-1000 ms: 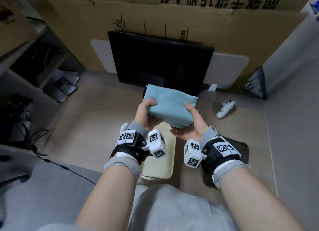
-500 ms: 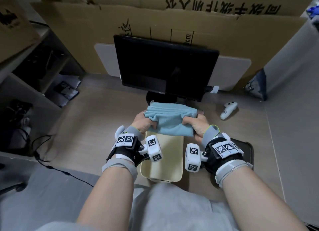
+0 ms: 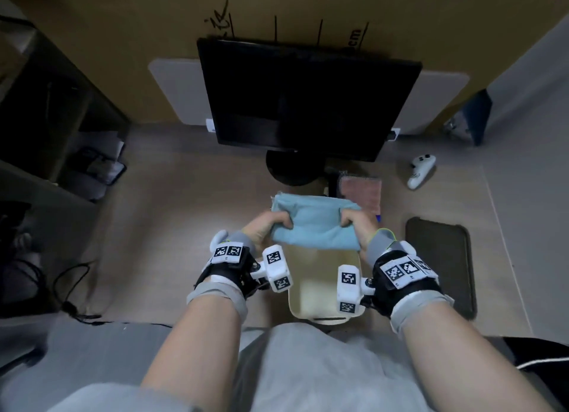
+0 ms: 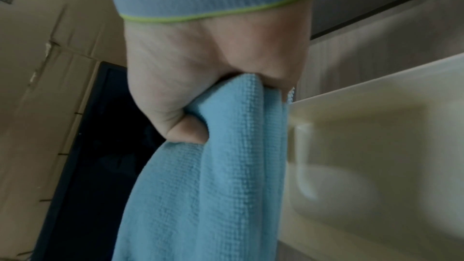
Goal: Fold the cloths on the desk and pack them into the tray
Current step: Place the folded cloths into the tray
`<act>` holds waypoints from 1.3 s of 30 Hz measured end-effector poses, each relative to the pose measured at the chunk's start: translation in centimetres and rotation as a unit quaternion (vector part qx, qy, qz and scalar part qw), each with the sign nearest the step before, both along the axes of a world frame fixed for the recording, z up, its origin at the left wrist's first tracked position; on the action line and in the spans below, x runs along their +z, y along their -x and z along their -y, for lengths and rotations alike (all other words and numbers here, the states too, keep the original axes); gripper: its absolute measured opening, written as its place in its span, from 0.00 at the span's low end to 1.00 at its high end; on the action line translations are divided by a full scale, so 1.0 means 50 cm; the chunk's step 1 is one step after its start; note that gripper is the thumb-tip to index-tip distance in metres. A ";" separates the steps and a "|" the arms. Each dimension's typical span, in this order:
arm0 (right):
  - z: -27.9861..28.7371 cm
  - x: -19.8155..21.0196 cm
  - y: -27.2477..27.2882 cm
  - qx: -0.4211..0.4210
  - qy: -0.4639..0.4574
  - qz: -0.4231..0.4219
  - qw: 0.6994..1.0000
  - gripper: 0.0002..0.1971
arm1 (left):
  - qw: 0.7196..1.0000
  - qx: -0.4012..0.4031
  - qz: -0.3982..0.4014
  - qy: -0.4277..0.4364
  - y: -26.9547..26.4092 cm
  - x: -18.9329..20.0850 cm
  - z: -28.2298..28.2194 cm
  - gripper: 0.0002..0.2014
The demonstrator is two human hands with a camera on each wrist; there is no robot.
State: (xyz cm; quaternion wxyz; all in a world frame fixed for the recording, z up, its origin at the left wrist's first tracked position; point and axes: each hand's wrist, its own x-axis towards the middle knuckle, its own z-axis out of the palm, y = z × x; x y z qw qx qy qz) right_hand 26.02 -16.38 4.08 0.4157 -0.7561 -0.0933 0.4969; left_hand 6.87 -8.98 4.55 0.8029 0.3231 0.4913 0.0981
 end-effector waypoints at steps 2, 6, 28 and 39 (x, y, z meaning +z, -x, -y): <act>0.007 0.001 0.000 -0.001 0.026 0.009 1.000 0.12 | 1.000 0.000 -0.003 0.011 -0.007 -0.005 0.010 0.07; 0.016 -0.012 -0.024 0.035 0.088 0.000 0.995 0.11 | 0.999 0.004 0.015 0.028 -0.007 -0.026 0.022 0.16; 0.008 -0.117 -0.109 0.185 0.095 0.134 0.969 0.09 | 0.909 0.026 -0.338 -0.241 -0.091 -0.106 0.064 0.28; -0.007 -0.162 -0.107 0.148 0.137 0.212 0.956 0.18 | 0.885 -0.007 -0.381 -0.268 -0.099 -0.143 0.030 0.34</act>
